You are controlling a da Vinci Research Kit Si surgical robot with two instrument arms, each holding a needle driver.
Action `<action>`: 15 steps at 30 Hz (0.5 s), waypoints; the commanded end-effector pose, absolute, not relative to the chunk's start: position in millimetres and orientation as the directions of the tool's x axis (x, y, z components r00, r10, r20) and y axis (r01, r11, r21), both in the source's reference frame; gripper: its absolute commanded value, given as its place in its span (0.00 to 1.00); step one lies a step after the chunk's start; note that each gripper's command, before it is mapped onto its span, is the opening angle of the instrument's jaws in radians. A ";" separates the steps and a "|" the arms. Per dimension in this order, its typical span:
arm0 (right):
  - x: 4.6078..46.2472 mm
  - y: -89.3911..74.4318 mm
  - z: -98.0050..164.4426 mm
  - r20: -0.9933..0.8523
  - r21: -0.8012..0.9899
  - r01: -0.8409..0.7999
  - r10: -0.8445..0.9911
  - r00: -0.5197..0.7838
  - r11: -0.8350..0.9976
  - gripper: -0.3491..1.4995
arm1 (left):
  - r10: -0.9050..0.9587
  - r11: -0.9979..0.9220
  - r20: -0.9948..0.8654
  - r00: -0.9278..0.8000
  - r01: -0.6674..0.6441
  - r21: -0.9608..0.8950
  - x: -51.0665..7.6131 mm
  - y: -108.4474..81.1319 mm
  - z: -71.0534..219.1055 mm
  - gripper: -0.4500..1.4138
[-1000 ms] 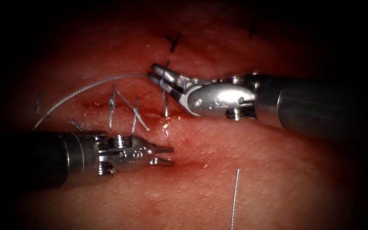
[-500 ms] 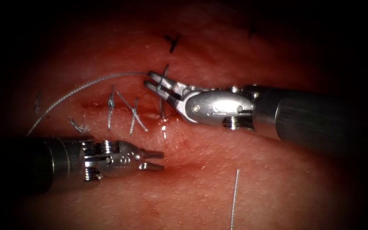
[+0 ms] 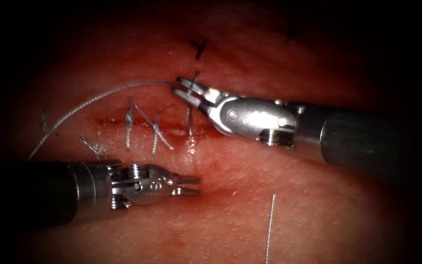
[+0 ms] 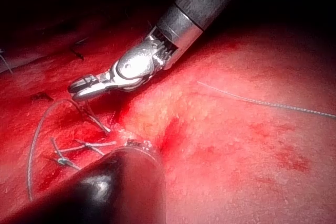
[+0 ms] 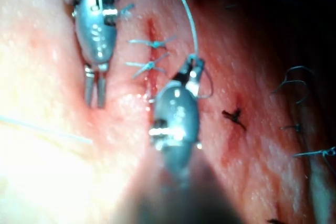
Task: Wound Closure
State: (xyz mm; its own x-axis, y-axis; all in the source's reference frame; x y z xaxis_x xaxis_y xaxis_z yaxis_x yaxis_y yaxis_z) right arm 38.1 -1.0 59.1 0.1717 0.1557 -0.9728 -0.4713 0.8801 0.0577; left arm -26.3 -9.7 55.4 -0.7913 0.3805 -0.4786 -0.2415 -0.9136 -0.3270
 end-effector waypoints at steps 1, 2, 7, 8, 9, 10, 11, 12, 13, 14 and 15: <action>38.8 -0.2 59.5 -0.971 0.073 -0.472 0.170 0.166 0.879 0.00 | 0.384 -0.912 -0.476 -0.792 -0.244 -0.330 -26.8 -9.6 56.0 0.24; 38.8 -0.1 59.5 -0.969 0.090 -0.470 0.186 0.162 0.878 0.00 | 0.382 -0.913 -0.477 -0.792 -0.242 -0.329 -26.6 -9.6 56.1 0.24; 38.8 0.4 59.7 -0.950 0.170 -0.456 0.268 0.159 0.874 0.00 | 0.381 -0.912 -0.475 -0.793 -0.240 -0.332 -26.0 -9.9 56.2 0.24; 38.8 0.5 59.8 -0.945 0.187 -0.452 0.286 0.161 0.872 0.00 | 0.381 -0.913 -0.475 -0.793 -0.240 -0.331 -25.9 -10.0 56.2 0.24; 38.8 0.7 59.9 -0.937 0.210 -0.449 0.309 0.160 0.868 0.00 | 0.380 -0.913 -0.476 -0.793 -0.239 -0.330 -25.9 -10.1 56.2 0.24; 38.8 0.9 60.0 -0.930 0.226 -0.445 0.328 0.165 0.866 0.00 | 0.378 -0.913 -0.474 -0.795 -0.238 -0.330 -25.9 -10.2 56.3 0.24; 38.7 1.1 60.1 -0.921 0.249 -0.442 0.351 0.167 0.862 0.00 | 0.378 -0.914 -0.474 -0.795 -0.238 -0.329 -25.9 -10.3 56.3 0.24; 38.7 1.3 60.2 -0.914 0.265 -0.440 0.369 0.170 0.858 0.00 | 0.377 -0.914 -0.472 -0.797 -0.237 -0.330 -25.9 -10.3 56.4 0.24; 38.7 1.5 60.3 -0.907 0.281 -0.439 0.386 0.170 0.853 0.00 | 0.377 -0.914 -0.472 -0.797 -0.237 -0.330 -25.9 -10.3 56.4 0.24; 38.7 1.7 60.4 -0.896 0.303 -0.436 0.409 0.172 0.847 0.00 | 0.377 -0.914 -0.472 -0.797 -0.237 -0.330 -25.9 -10.3 56.4 0.24; 38.7 1.8 60.5 -0.889 0.314 -0.434 0.422 0.178 0.845 0.00 | 0.377 -0.914 -0.472 -0.797 -0.237 -0.330 -25.9 -10.3 56.4 0.24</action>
State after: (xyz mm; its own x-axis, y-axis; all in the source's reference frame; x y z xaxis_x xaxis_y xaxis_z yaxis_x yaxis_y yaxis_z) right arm 37.7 1.2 60.3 0.1817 0.4326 -0.8831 -0.4321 0.8418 0.3235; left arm -25.2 -10.5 55.9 -0.7973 0.3776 -0.4708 -0.2368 -0.9133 -0.3314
